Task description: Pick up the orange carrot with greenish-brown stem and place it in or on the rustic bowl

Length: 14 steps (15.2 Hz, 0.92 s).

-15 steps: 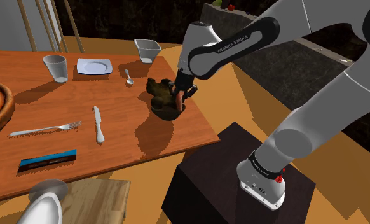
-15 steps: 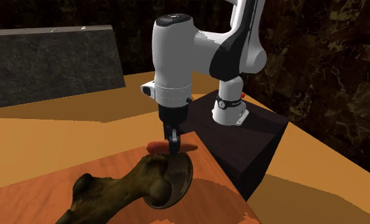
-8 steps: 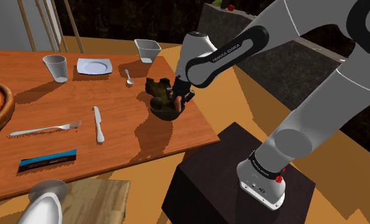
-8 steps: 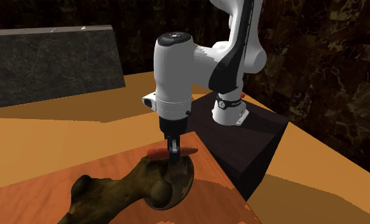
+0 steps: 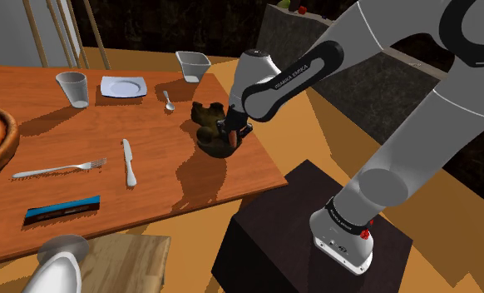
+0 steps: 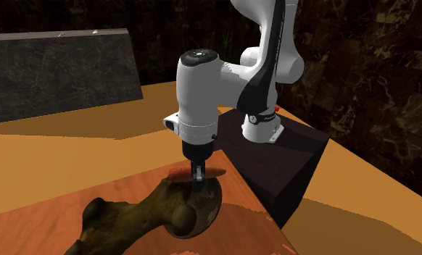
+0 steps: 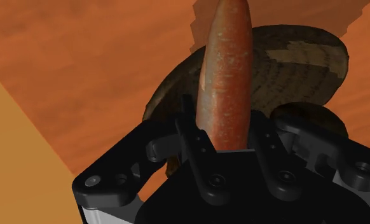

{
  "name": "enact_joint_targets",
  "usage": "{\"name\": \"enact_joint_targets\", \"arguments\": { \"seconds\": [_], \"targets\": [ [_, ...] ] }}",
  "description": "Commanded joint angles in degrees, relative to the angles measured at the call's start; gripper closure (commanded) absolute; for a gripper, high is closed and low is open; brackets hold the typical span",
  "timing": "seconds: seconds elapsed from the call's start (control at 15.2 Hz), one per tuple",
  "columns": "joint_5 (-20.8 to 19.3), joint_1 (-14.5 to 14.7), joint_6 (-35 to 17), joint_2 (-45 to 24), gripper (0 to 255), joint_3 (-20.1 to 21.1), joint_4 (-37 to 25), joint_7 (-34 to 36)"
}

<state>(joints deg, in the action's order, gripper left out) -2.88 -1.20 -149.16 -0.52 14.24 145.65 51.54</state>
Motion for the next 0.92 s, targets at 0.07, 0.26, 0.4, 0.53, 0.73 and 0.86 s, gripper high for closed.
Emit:
{"name": "enact_joint_targets", "arguments": {
  "seconds": [0.07, 0.26, 0.4, 0.53, 0.73, 0.86],
  "targets": [
    [0.00, 0.03, 0.02, -0.31, 255, 0.03, 0.26, -0.06],
    [0.08, 0.07, 0.19, -0.13, 0, 0.06, 0.25, -0.07],
    [0.05, 0.08, 0.16, -0.18, 0, 0.07, 0.25, -0.02],
    [0.00, 0.04, 0.02, -0.31, 0, 0.02, 0.26, -0.06],
    [2.74, 0.27, 6.35, 5.37, 0, 0.17, -0.59, -2.03],
    [3.26, 0.40, 8.04, 6.73, 0, 0.09, -0.95, -2.42]
  ]
}}
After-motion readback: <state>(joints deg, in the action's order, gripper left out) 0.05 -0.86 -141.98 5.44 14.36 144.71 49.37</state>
